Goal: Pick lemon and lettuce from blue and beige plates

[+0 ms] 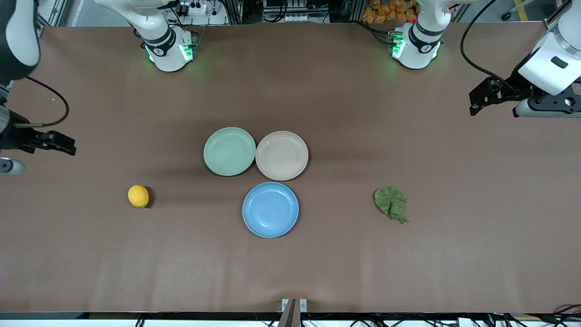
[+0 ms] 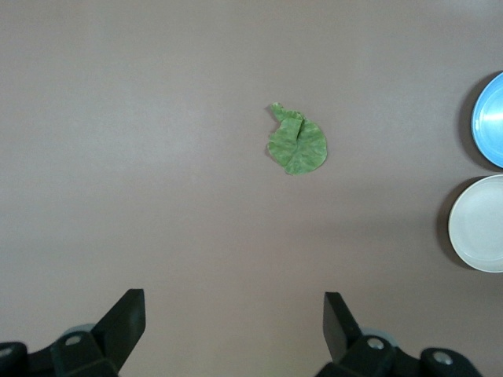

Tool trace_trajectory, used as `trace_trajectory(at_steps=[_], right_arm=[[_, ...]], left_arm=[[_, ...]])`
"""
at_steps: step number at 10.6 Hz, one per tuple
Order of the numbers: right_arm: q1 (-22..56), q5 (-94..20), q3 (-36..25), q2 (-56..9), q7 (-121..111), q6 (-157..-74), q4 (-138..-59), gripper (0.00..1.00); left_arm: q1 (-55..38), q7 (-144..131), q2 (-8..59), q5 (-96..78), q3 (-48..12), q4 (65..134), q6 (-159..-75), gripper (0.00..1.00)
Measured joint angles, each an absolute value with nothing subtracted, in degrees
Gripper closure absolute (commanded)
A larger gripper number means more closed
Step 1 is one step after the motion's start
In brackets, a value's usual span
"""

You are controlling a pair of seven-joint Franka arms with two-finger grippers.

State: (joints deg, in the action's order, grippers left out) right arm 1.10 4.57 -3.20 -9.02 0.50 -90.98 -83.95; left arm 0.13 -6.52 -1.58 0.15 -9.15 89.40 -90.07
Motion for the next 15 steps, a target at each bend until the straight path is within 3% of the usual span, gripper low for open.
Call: trace_trajectory(at_steps=[15], right_arm=[[0.3,-0.2,-3.7,-6.8,0.5,-88.1,-79.4,0.00]], left_arm=[[0.1,-6.4,-1.3,0.2,-10.0,89.4,-90.1,0.00]])
